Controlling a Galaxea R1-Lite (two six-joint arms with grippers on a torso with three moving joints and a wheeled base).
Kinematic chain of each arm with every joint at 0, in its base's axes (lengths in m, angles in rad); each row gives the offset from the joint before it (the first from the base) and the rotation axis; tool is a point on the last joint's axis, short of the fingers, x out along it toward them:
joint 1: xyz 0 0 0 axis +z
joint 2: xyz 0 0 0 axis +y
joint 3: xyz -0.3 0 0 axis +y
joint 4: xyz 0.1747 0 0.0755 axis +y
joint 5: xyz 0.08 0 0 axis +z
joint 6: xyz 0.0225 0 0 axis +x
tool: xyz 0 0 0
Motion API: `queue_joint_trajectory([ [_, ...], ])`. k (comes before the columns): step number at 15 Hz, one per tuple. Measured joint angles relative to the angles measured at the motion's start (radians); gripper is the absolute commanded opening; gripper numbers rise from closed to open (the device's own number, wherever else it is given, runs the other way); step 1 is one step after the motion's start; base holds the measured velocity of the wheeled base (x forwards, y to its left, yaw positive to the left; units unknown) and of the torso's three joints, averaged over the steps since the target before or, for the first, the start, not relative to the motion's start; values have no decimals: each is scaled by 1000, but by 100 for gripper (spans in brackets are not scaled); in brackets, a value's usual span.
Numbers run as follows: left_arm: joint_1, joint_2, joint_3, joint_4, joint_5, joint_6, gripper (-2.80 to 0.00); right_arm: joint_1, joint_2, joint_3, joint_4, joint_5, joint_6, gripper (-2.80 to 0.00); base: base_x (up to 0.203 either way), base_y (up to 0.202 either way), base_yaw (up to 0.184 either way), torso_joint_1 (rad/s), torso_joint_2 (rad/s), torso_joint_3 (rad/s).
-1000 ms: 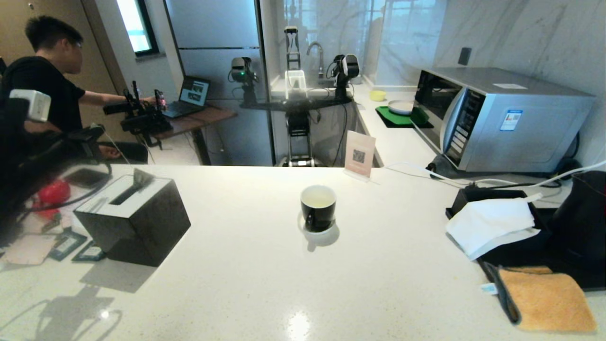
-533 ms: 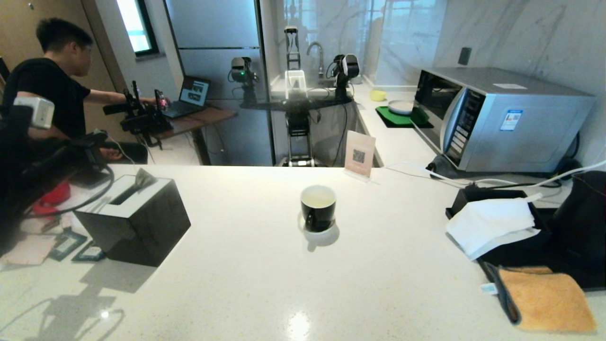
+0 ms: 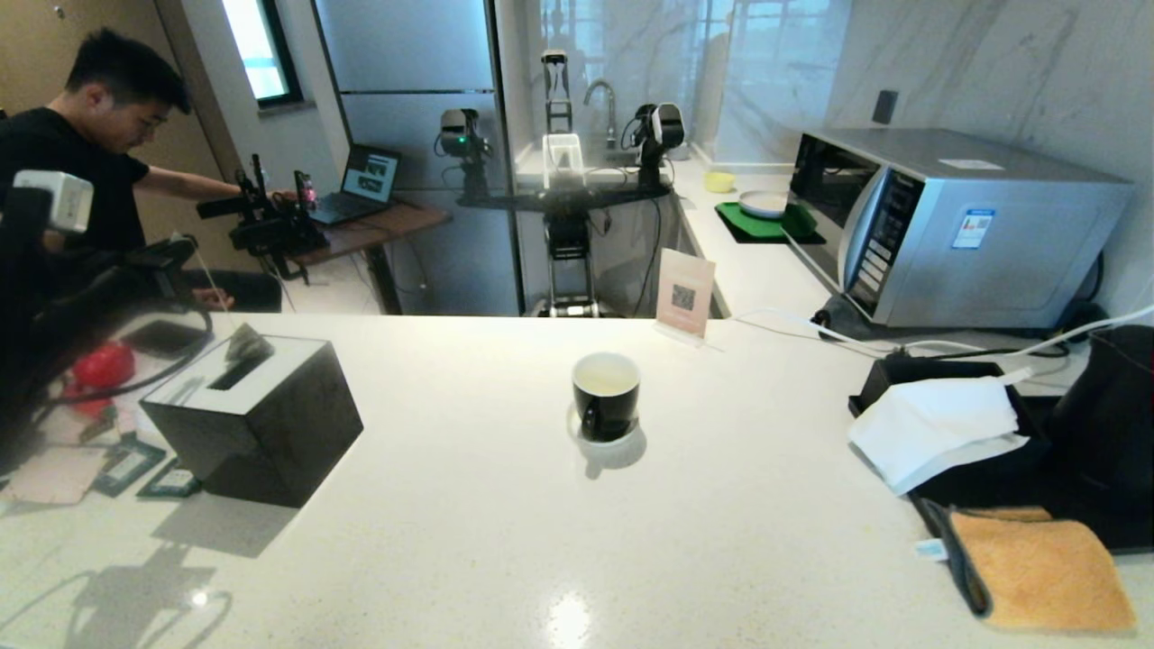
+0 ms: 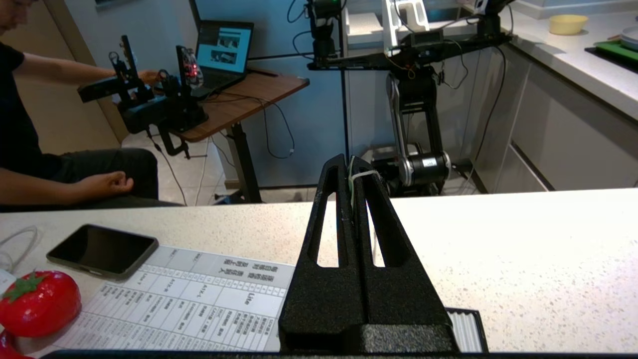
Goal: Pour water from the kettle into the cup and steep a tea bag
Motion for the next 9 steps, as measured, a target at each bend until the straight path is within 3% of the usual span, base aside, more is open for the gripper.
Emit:
queue_joint_trajectory([
  [9,0,-17,15,1,-9,2,-280,0,0,0,0,0,0,-280,0,0,0,0,0,0],
])
